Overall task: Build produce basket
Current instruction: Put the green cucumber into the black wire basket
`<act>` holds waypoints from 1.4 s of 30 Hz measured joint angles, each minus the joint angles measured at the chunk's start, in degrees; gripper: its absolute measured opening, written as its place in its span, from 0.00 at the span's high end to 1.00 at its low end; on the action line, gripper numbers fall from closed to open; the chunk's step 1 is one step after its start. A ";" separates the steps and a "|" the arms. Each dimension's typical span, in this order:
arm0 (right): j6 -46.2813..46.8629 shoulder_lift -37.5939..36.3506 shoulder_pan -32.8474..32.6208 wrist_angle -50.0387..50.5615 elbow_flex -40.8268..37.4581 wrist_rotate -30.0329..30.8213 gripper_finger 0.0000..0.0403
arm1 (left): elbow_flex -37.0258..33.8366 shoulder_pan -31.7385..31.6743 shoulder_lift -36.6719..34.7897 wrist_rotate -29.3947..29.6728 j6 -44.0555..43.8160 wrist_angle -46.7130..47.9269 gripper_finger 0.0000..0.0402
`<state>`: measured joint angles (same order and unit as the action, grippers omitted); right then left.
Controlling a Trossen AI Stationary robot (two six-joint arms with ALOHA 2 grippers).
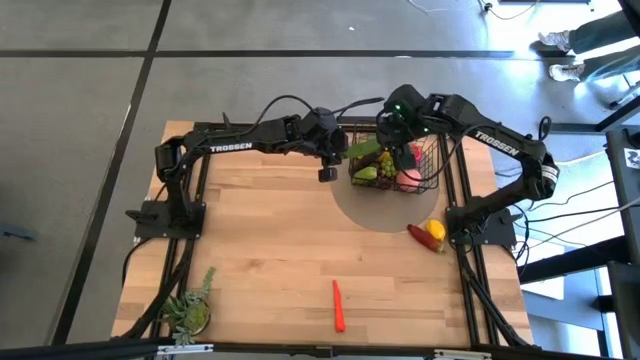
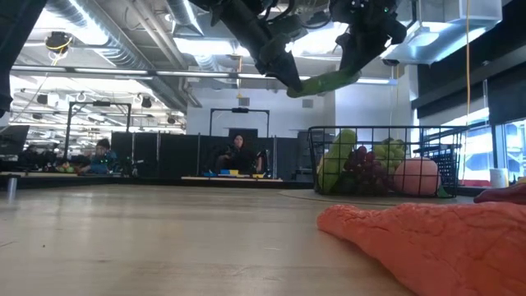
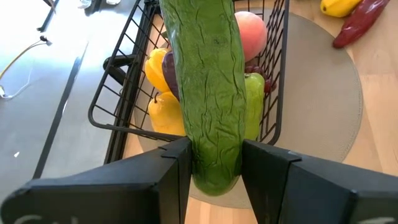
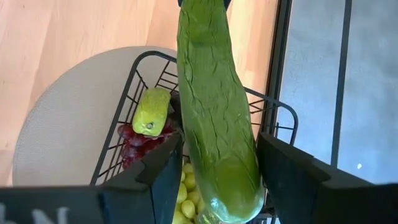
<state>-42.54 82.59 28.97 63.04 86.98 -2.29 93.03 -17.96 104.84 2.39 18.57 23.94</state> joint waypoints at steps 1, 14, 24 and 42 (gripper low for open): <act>0.00 0.00 -0.02 0.04 0.00 0.23 0.50 | 0.00 0.00 0.00 0.00 -0.02 -0.02 0.76; 0.33 2.24 -0.02 0.50 -0.02 1.12 0.50 | 0.00 0.53 0.00 0.21 -0.20 -0.04 0.76; 0.22 3.15 -0.03 0.72 -0.04 0.94 0.67 | 0.00 0.72 0.00 0.35 -0.17 0.09 0.76; 0.48 3.19 0.00 -0.15 -0.07 1.44 0.70 | 0.00 1.09 0.00 7.12 1.49 -0.39 0.71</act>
<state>-42.06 85.78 28.97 62.89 86.91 -0.85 93.03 -16.86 104.84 9.51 20.05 23.55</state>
